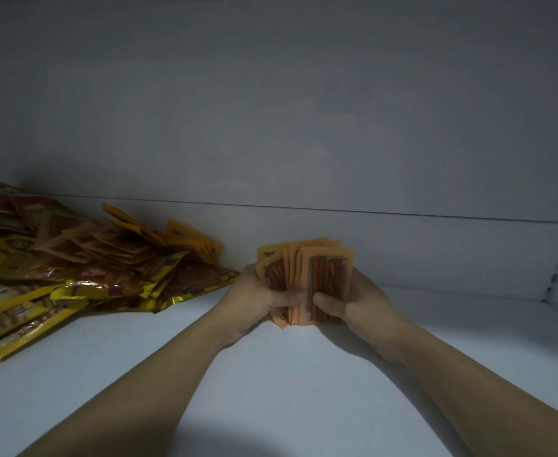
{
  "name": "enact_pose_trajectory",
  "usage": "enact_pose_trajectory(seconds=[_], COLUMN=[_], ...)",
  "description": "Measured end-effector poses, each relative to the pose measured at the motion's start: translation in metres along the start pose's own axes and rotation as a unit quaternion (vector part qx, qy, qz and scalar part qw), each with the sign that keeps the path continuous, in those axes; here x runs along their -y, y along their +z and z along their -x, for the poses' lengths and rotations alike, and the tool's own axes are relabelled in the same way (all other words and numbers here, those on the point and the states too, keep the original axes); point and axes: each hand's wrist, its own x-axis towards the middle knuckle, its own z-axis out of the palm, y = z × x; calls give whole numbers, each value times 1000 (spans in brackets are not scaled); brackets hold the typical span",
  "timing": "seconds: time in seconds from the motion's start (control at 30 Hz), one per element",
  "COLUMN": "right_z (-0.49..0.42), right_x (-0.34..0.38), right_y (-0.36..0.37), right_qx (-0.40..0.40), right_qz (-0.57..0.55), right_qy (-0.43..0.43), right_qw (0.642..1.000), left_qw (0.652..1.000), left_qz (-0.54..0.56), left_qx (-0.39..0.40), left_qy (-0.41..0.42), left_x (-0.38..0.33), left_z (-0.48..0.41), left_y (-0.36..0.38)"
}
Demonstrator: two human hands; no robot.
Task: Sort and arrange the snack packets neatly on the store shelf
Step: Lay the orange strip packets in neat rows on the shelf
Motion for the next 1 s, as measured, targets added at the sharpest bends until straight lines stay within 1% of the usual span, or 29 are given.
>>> enact_pose_trajectory(seconds=[0.07, 0.17, 0.23, 0.33, 0.43, 0.53, 0.6, 0.73, 0.83, 0.9, 0.93, 1.0], right_z=[0, 0, -2, -5, -3, 0, 0, 1, 3, 4, 5, 5], right_x=[-1, -2, -4, -6, -6, -6, -5, -4, -2, -1, 0, 0], right_y=[0, 1, 0, -4, -3, -1, -1, -3, -9, -11, -11, -9], right_qx=[2, -51, -77, -103, -90, -43, -29, -47, -74, -78, -74, -63], right_qz=[-5, 34, 49, 29, -27, -91, -123, -121, -130, -144, -150, -164], right_qy=[-4, -7, -8, -4, 25, 48, 60, 69, 72, 73, 75, 84], right_qw=[1000, 998, 996, 994, 995, 994, 990, 989, 986, 984, 983, 981], left_qw=[999, 996, 996, 999, 999, 999, 999, 998, 999, 999, 999, 999], left_qz=[13, 4, -26, -33, -40, -42, -35, -40, -29, -25, -23, -14], left_qx=[34, 73, 72, 37, 12, 12, 19, 43, 20, 7, 10, 40], left_qy=[-24, -44, -37, -21, -14, -2, -6, -25, -24, -25, -25, -25], left_x=[1, 1, 1, 4, 6, 6, 4, 1, 1, 3, 3, 3], left_z=[0, -3, -7, -11, -11, -9, -7, -3, -3, -2, -2, 0], left_y=[-3, -6, -6, -6, -8, -10, -12, -14, -15, -14, -13, -9])
